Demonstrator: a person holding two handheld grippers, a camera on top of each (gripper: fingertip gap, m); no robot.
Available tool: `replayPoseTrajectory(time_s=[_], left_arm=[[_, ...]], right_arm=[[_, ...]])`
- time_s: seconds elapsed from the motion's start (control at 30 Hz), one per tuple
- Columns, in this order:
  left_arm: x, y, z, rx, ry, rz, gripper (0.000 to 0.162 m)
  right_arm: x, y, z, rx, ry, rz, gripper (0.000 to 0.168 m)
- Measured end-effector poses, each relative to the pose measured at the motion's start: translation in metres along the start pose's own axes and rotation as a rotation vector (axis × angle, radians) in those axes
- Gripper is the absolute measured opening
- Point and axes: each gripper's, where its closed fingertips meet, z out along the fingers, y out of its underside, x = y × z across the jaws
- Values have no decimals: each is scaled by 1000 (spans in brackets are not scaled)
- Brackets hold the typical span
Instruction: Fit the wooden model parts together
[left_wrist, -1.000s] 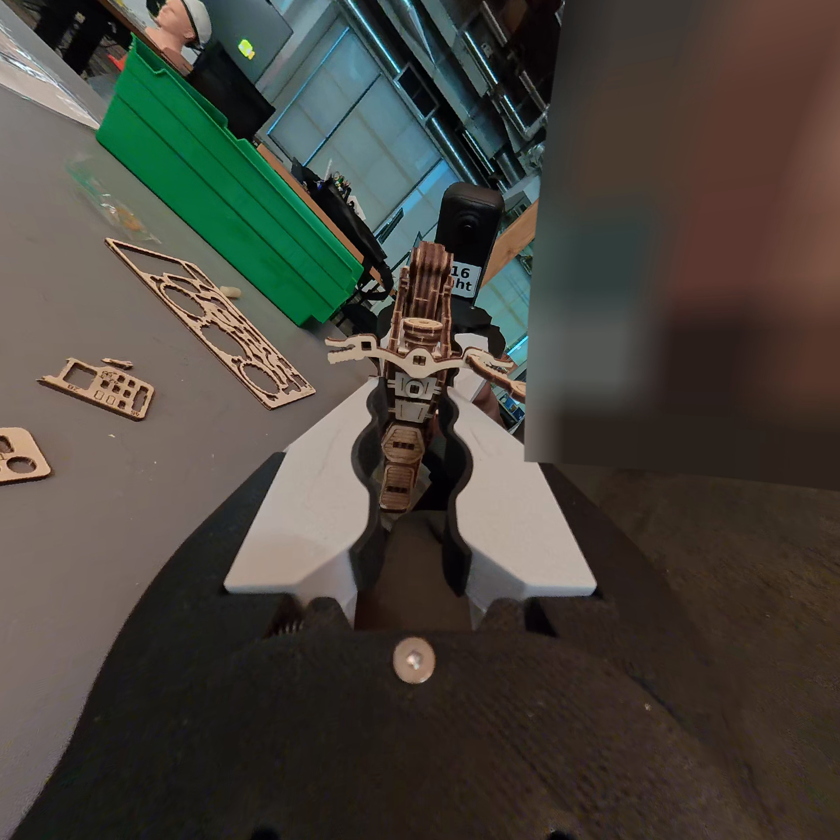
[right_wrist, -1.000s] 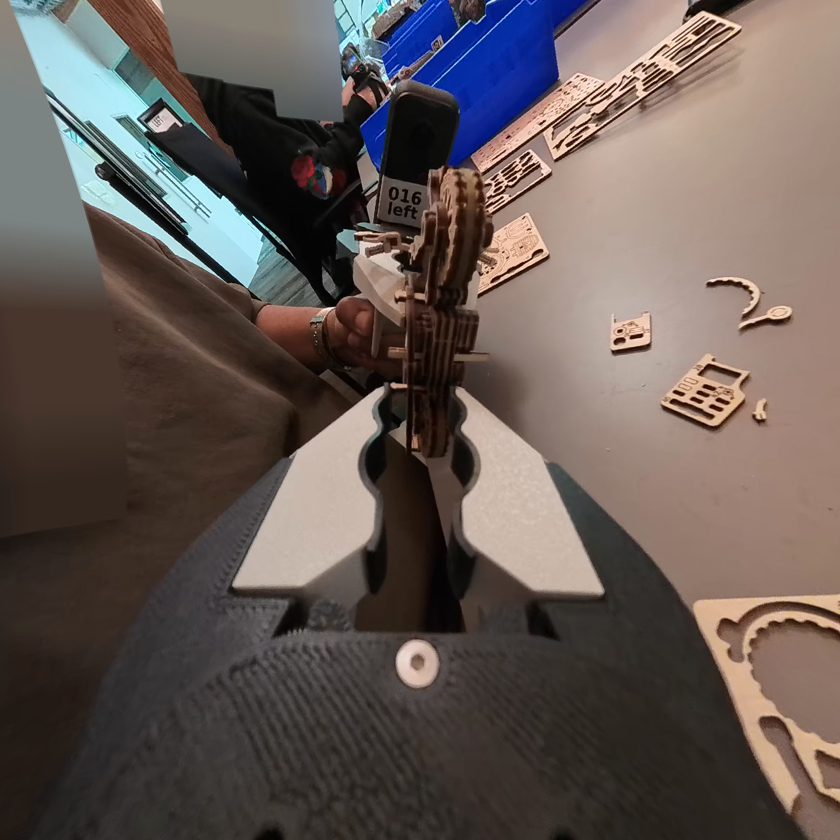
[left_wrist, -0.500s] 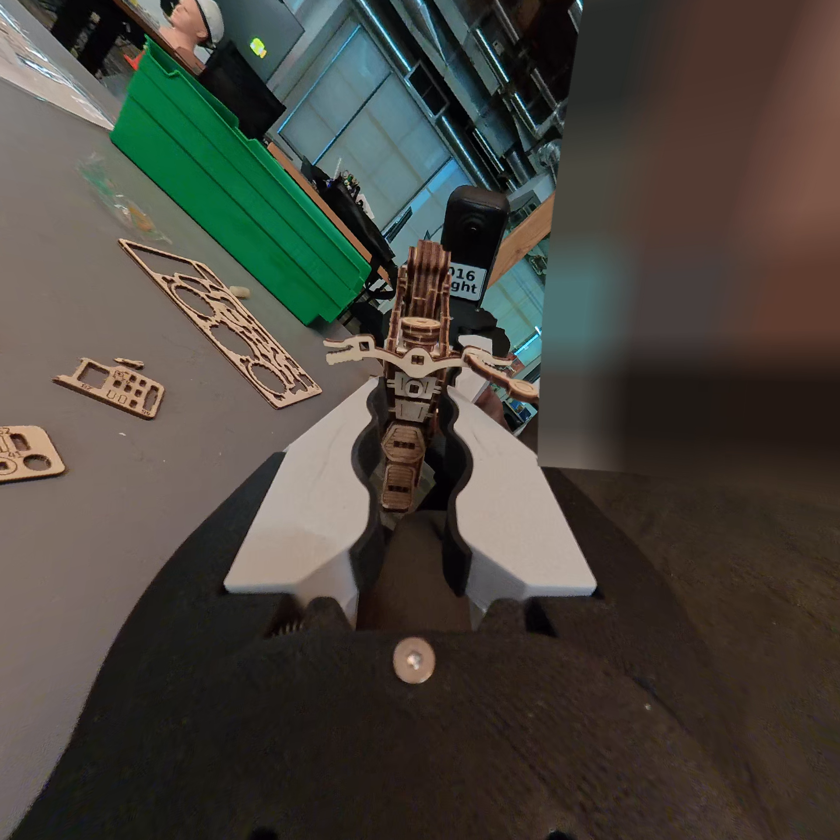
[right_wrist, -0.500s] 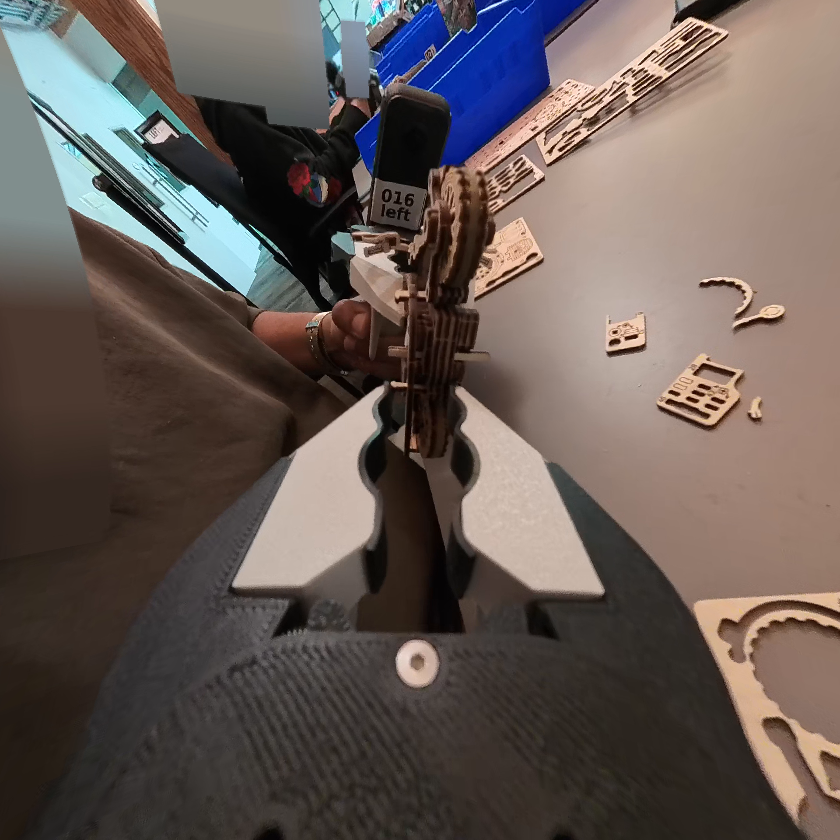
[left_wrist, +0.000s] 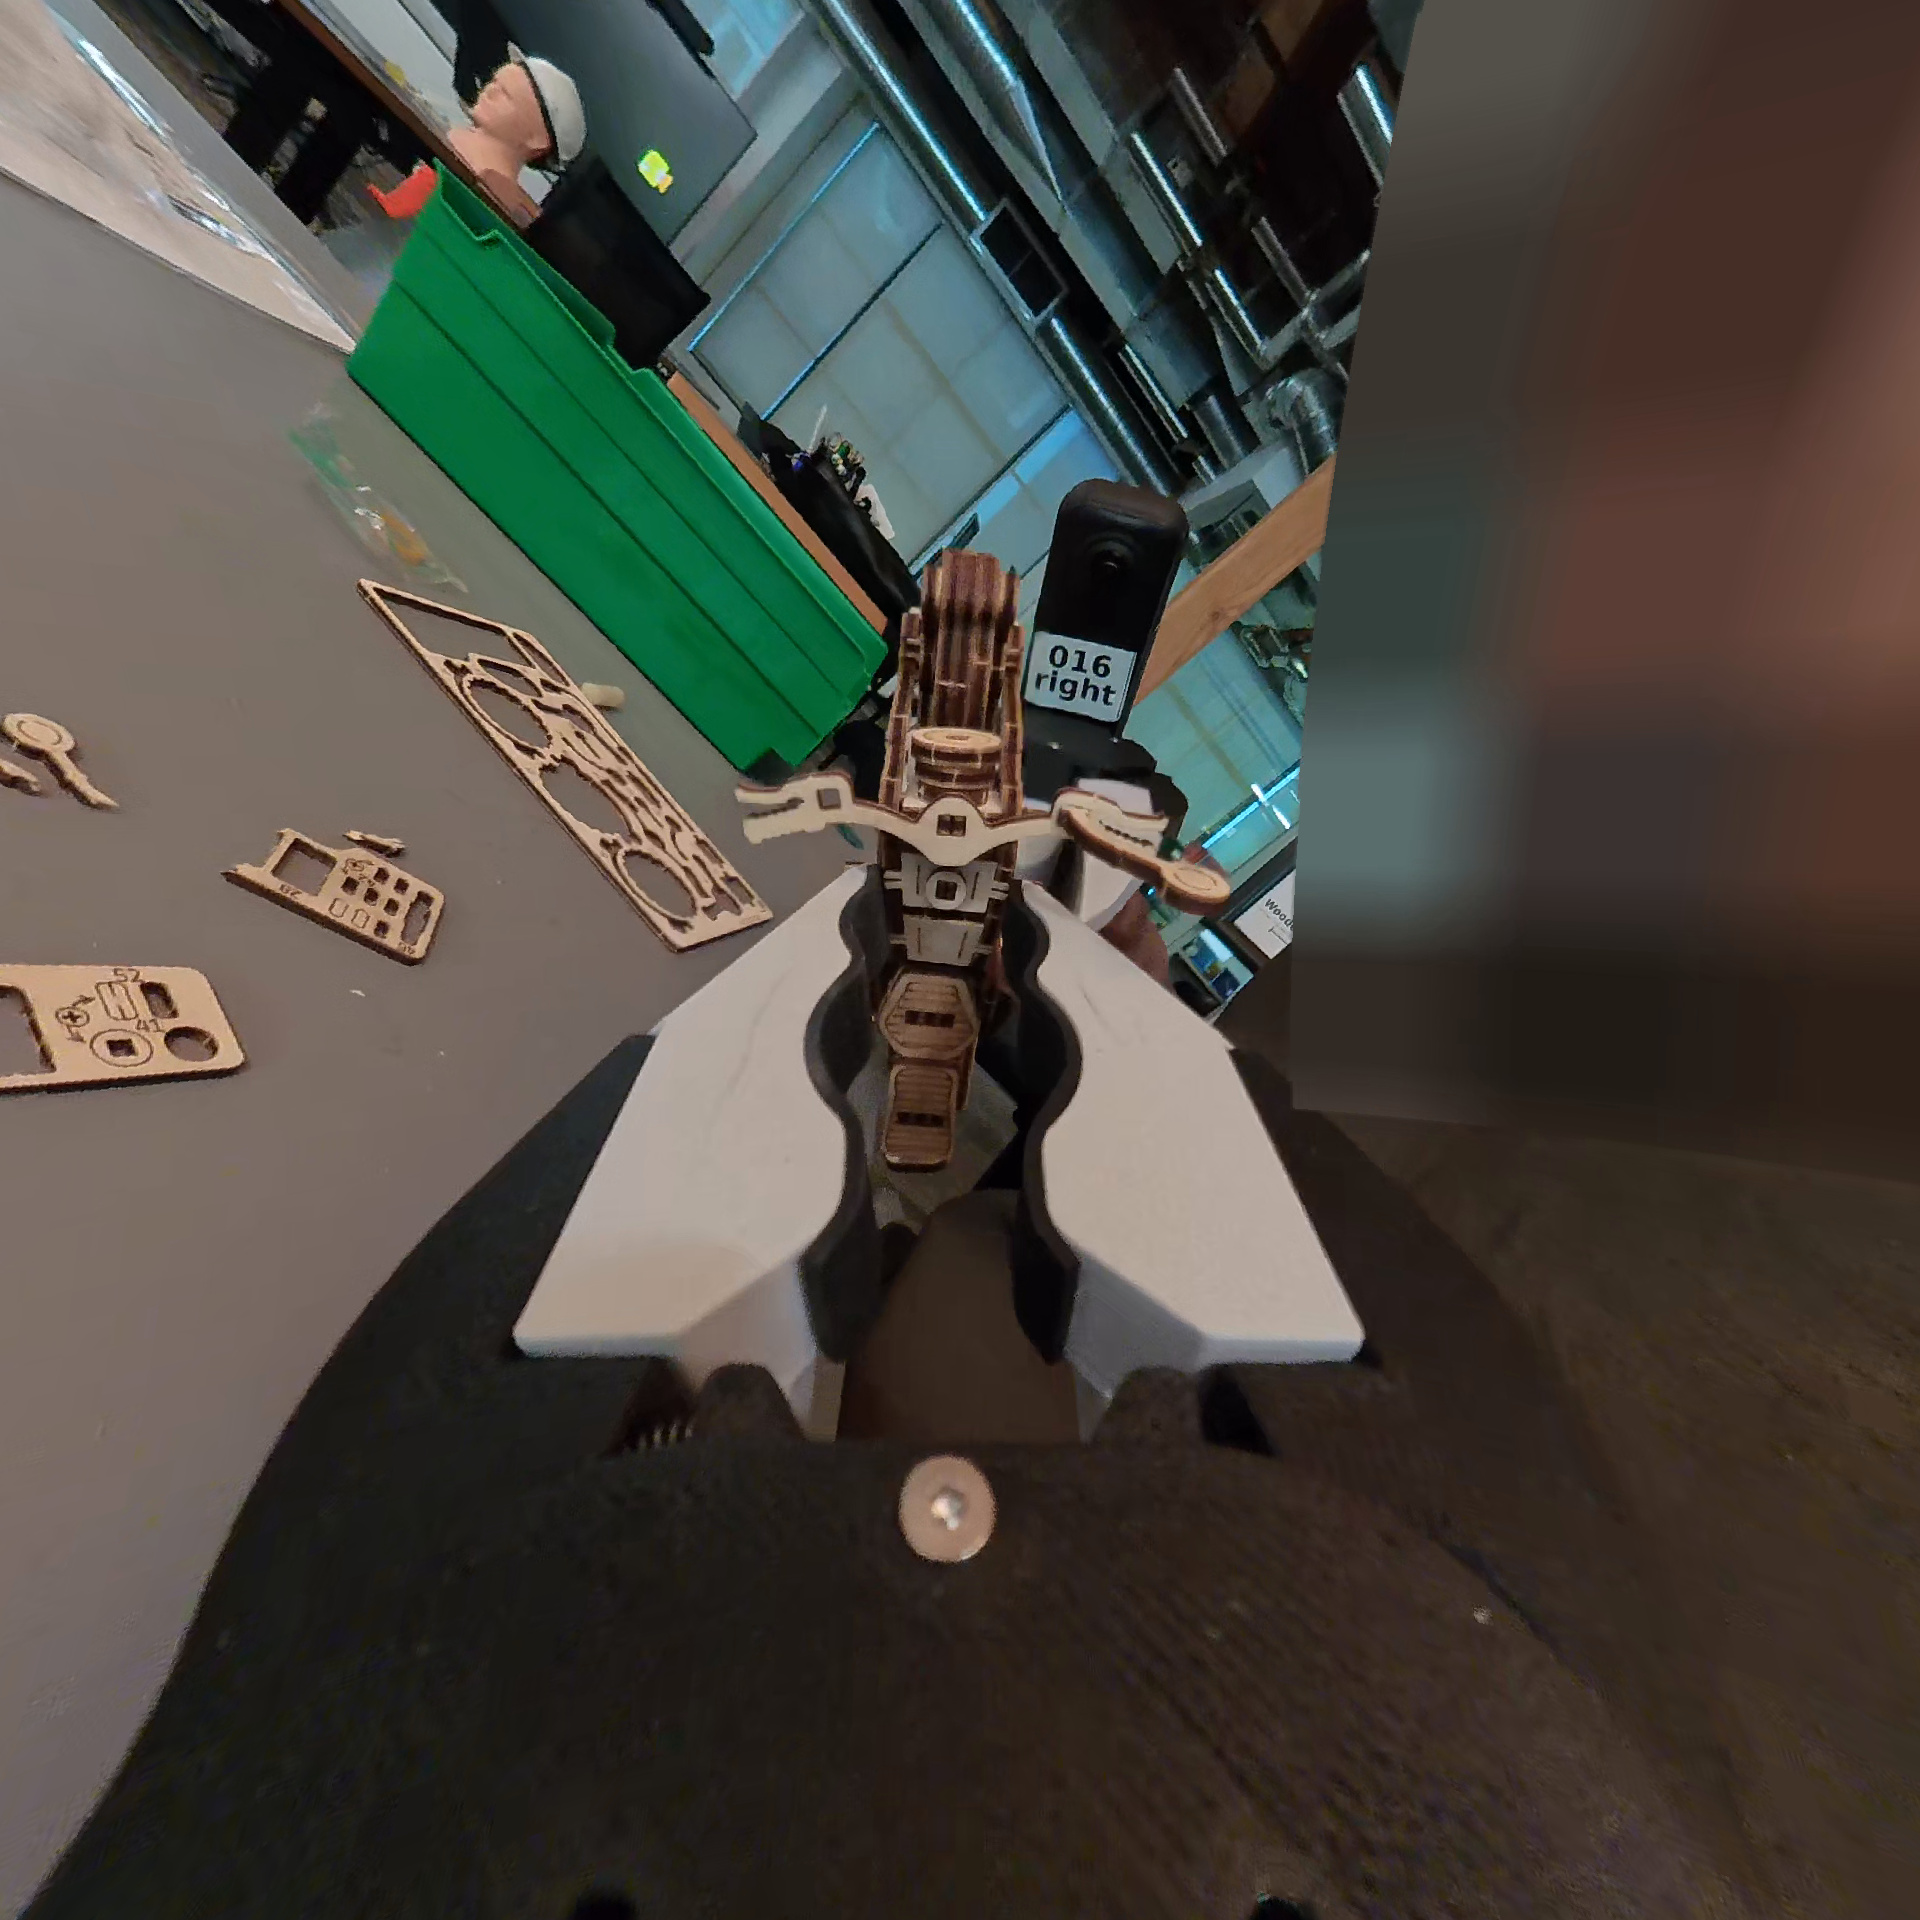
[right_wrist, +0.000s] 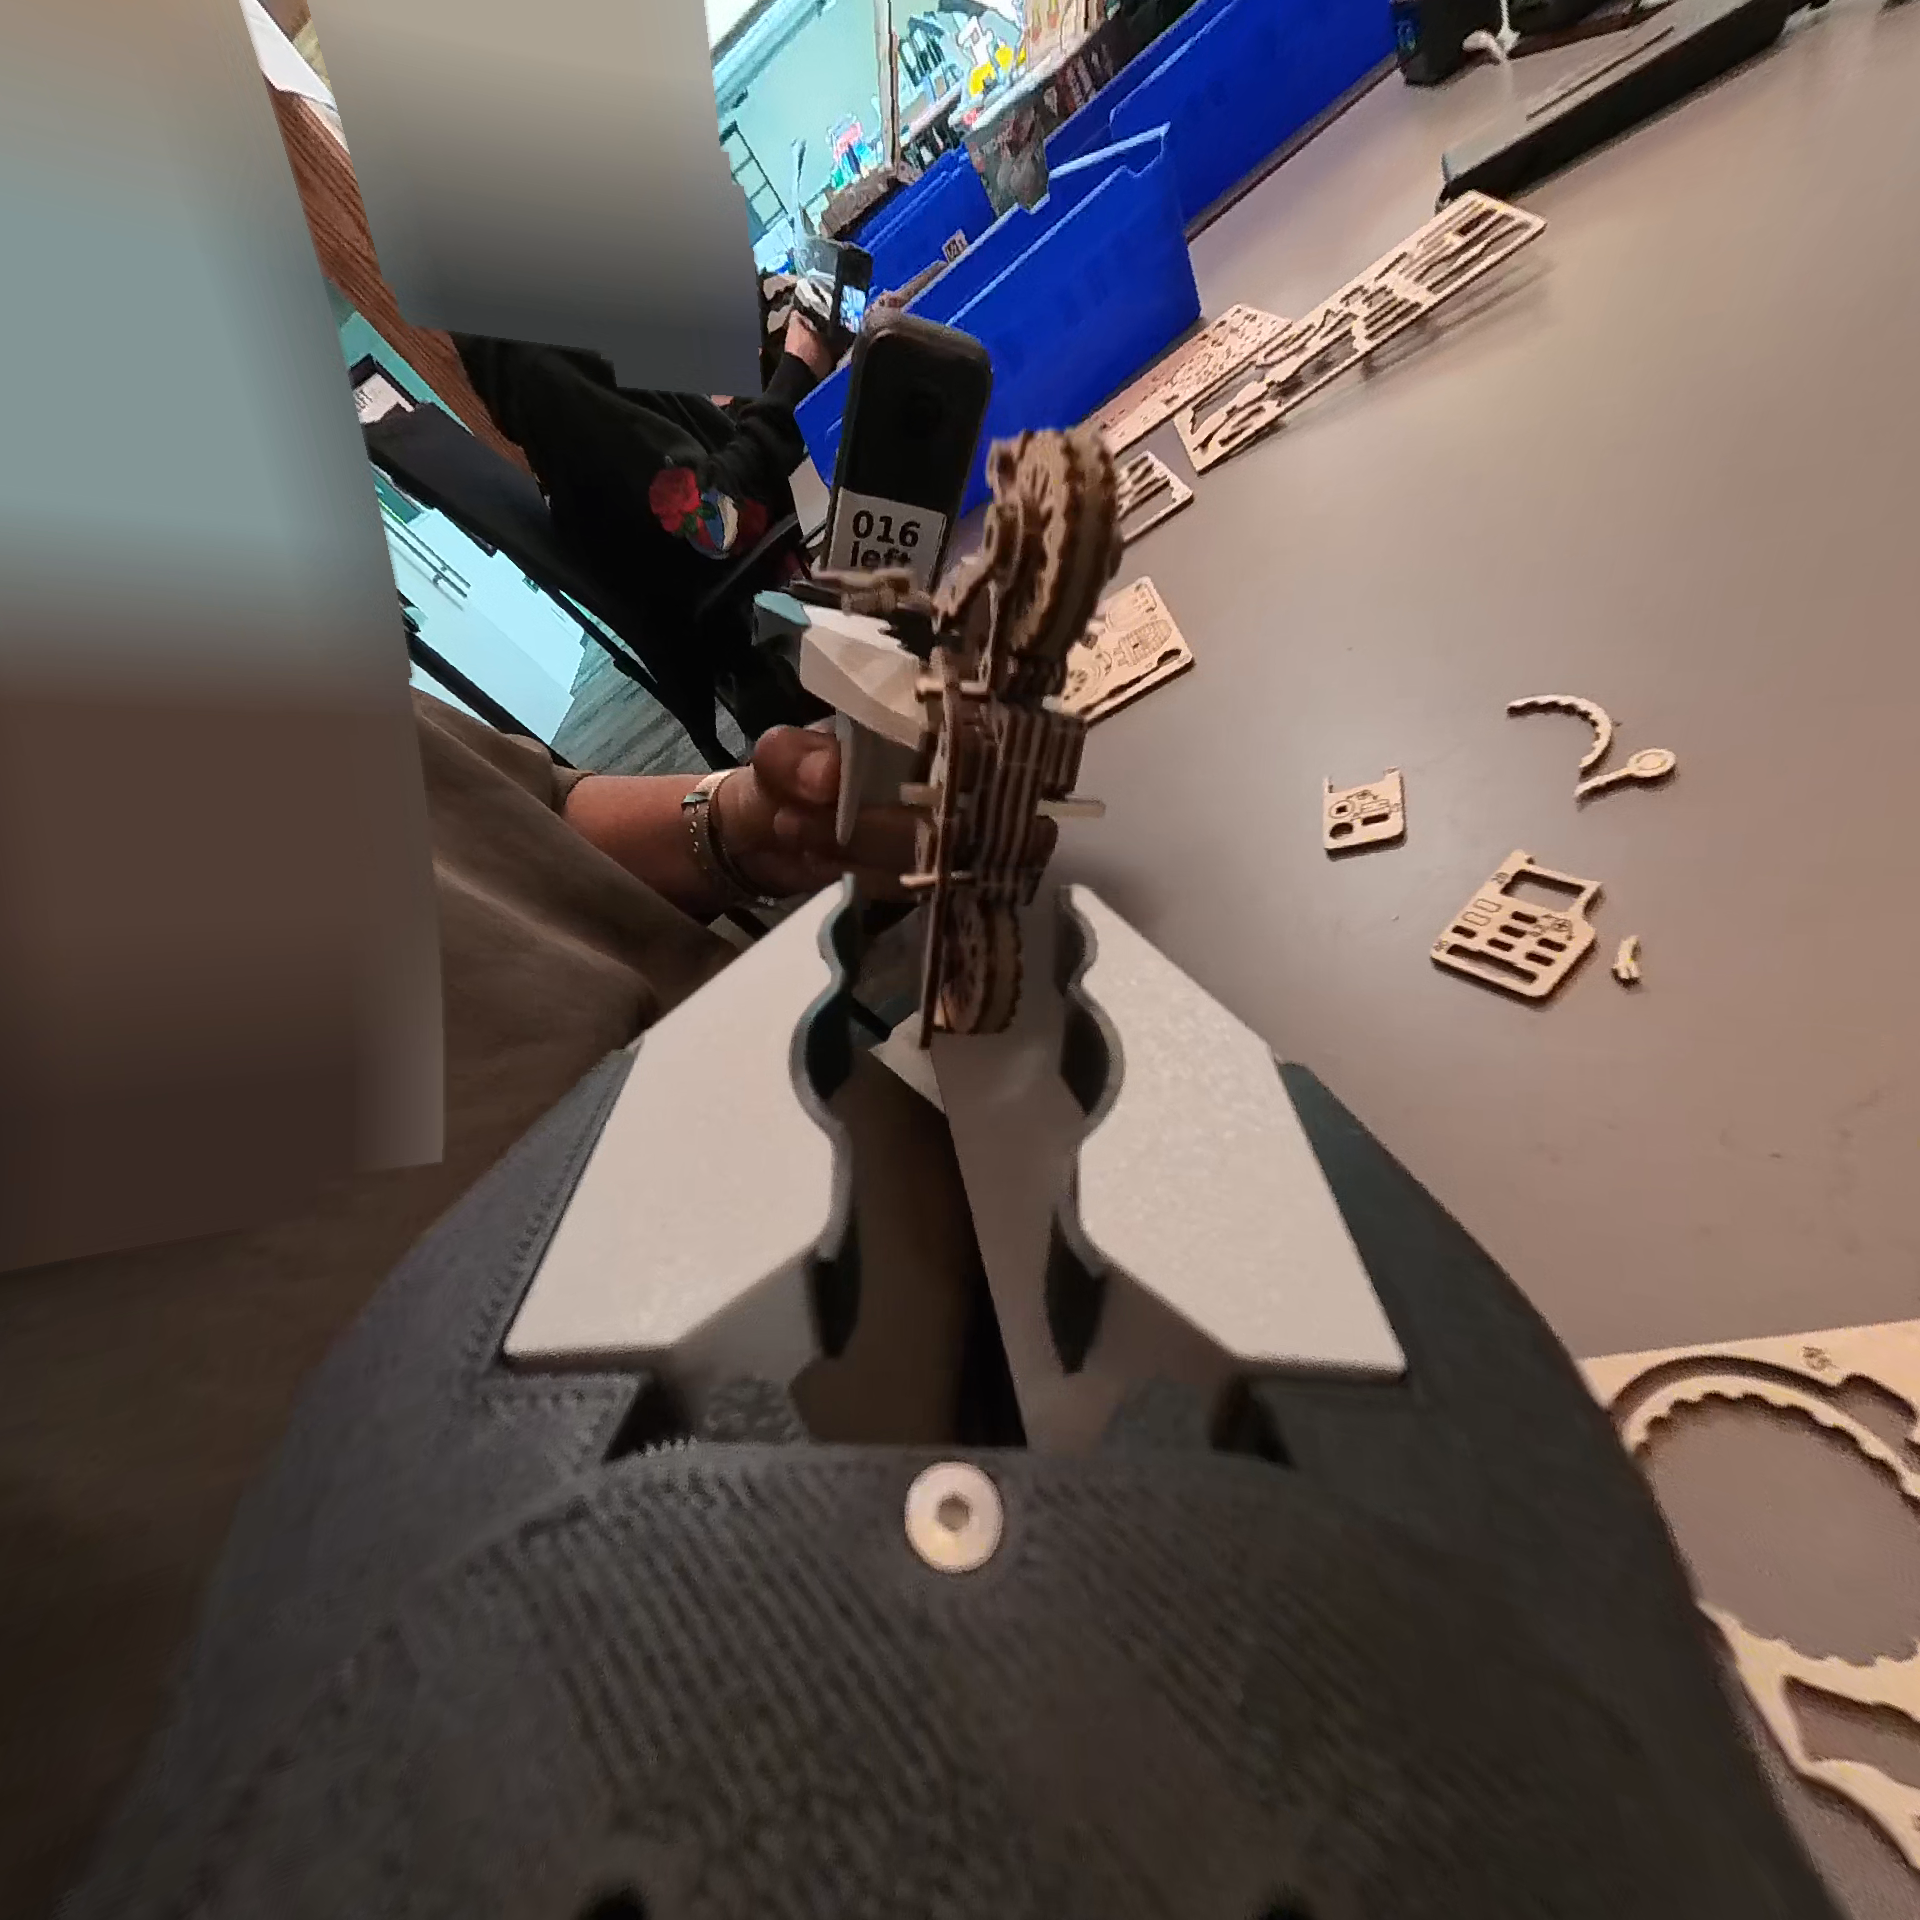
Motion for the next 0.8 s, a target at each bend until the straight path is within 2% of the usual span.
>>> replayPoseTrajectory(time_s=[0.03, 0.23, 0.33, 0.5, 0.67, 0.8], left_arm=[[0, 1, 1, -8, -5, 11, 19], [1, 13, 7, -75, -37, 72, 19], [-7, 17, 9, -97, -91, 69, 19], [-25, 21, 10, -91, -184, -21, 19], [-30, 27, 11, -106, -233, -45, 19], [-31, 30, 10, -122, -251, -42, 19]], right_arm=[[-1, -2, -1, 16, -6, -9, 38], [0, -6, -3, 45, -2, -40, 43], [2, -12, -8, 94, 25, -75, 35], [-8, -14, -7, 72, 87, -307, 24], [11, -2, 4, -74, 354, -597, 15], [16, 1, 9, -132, 440, -709, 4]])
